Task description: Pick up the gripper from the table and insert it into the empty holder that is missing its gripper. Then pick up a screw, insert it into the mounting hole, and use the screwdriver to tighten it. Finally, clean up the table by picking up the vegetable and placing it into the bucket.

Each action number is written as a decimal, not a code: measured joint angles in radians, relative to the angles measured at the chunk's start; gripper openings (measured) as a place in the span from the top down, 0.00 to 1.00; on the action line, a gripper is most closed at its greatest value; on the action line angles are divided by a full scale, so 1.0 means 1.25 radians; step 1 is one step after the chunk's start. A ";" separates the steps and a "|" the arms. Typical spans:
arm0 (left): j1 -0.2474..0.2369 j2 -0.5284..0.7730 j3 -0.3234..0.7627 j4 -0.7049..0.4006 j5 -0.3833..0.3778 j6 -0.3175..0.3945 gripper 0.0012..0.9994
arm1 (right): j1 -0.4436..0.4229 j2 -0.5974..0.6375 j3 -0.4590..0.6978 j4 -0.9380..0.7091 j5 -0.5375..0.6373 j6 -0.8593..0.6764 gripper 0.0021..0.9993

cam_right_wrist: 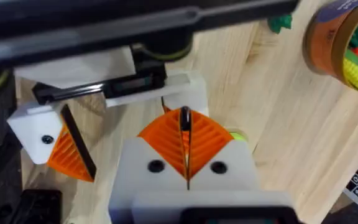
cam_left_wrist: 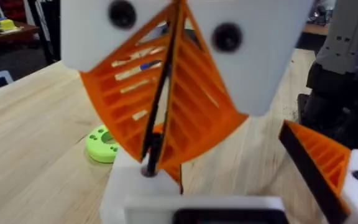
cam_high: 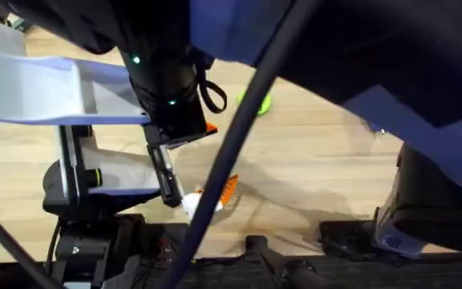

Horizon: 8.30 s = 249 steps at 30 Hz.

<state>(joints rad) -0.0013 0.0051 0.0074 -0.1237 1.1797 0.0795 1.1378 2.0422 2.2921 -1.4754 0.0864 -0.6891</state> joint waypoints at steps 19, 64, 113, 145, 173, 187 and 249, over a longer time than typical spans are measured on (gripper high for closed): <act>0.000 0.000 0.000 0.000 -0.001 -0.007 0.01 | 0.000 0.013 0.000 -0.003 0.002 0.000 1.00; -0.001 0.000 0.000 -0.001 0.007 -0.004 0.01 | -0.005 0.029 0.002 0.002 0.004 0.001 0.27; -0.001 0.000 0.000 -0.001 0.005 -0.003 0.01 | -0.535 -0.687 -0.808 0.211 0.069 0.738 0.01; -0.001 0.000 0.000 -0.001 0.005 -0.003 0.72 | -0.745 -0.699 -0.853 0.261 0.137 0.754 0.01; -0.001 0.000 0.000 -0.001 0.005 0.002 0.98 | -1.000 -0.409 -0.853 0.575 0.085 0.430 0.01; -0.001 0.000 0.000 -0.001 0.005 0.002 0.98 | -1.037 -0.320 -0.853 0.600 0.082 0.307 0.01; -0.001 0.000 0.000 -0.001 0.005 0.002 0.98 | -0.977 -0.191 -0.810 0.667 0.058 0.323 0.98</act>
<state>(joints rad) -0.0029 0.0051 0.0074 -0.1246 1.1858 0.0822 -0.0830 1.8041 1.2790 -0.6411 0.1589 -0.2859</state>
